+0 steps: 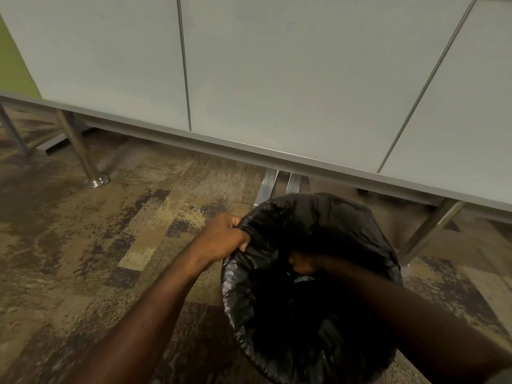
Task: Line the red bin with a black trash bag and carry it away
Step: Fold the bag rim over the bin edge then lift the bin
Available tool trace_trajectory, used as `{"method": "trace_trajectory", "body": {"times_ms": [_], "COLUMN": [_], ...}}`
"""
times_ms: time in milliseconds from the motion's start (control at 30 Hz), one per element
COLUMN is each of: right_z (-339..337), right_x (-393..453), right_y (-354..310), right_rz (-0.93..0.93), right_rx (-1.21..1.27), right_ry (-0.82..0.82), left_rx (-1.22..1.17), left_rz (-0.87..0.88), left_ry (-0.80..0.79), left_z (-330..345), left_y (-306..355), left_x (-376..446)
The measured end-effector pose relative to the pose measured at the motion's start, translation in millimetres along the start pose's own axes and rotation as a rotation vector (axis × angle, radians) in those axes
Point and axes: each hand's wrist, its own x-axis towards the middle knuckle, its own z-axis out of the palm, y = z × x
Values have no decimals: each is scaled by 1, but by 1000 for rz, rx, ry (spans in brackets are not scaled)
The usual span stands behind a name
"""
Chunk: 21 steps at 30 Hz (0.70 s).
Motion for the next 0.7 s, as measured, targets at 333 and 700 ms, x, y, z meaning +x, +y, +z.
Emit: {"method": "trace_trajectory", "body": {"times_ms": [333, 700], "right_z": [14, -98], "right_x": [-19, -69], "right_y": [-79, -65], "right_rz": [-161, -469], "right_rx": [-417, -163], "right_ry": [-133, 392], "left_rx": [43, -18], "left_rz": [-53, -261], "left_ry": [22, 159], "left_z": [8, -36], "left_y": [-2, 48], "left_x": [10, 5]}}
